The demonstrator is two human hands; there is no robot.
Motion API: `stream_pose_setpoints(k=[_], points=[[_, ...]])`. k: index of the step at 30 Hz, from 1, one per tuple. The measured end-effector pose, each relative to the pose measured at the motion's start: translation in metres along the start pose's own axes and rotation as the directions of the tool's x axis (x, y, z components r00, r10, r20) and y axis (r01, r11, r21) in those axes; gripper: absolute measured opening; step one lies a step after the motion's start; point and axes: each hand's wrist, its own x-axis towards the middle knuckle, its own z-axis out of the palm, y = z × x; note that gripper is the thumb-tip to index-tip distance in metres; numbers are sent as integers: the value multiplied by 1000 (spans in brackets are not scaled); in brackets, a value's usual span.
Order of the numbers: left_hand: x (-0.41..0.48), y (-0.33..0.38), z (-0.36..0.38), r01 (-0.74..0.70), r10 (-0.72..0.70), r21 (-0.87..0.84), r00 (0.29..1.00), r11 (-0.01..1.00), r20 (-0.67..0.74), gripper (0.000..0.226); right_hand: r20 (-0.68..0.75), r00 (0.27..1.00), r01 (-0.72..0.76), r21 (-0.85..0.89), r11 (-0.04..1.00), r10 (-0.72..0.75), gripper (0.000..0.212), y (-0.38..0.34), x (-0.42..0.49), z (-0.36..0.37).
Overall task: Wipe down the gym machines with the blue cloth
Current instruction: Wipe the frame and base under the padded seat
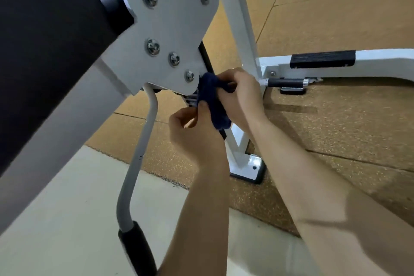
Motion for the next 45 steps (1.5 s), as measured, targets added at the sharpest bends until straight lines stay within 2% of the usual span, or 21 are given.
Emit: stream_pose_setpoints(k=[3,5,8,11,13,16,21,24,27,29,34,43,45], points=[[-4,-8,3,62,-63,17,997,998,48,15,50,998,-48,2,999,47,12,4,-3,-5],[-6,-5,6,82,-80,-21,993,996,92,18,53,998,-51,105,993,46,16,-5,-1,-6],[-10,10,11,59,-35,-178,990,982,138,25,-26,1000,6,235,972,0,22,-24,4,-3],[-9,13,16,-23,42,-200,995,979,91,25,-110,993,68,297,952,-36,9,-33,9,-1],[-5,9,16,-54,67,-179,996,982,67,20,-111,992,80,262,962,-53,6,-29,11,-2],[2,-12,11,-80,85,-108,995,991,48,14,-65,996,66,100,993,-60,11,-10,11,0],[-13,-55,-3,93,-100,60,987,994,129,13,44,989,-140,-1,990,140,10,46,-19,-1],[-20,-66,-9,144,-155,77,976,987,152,12,77,981,-172,-66,983,177,13,58,-32,-4],[-10,-58,-5,40,-41,11,995,999,96,13,73,990,-127,65,990,123,24,42,-33,-2],[-4,-57,-1,-20,20,-4,996,1000,91,15,39,999,-34,122,992,30,22,38,-32,4],[0,-90,1,-10,0,77,992,997,128,18,-22,1000,-18,62,998,20,7,68,-28,12],[-7,-172,-1,102,-157,264,968,959,197,15,-17,968,-250,-23,968,250,9,153,-56,25],[-5,-186,1,86,-164,301,956,950,244,18,-19,961,-275,-19,961,275,7,172,-58,28]])
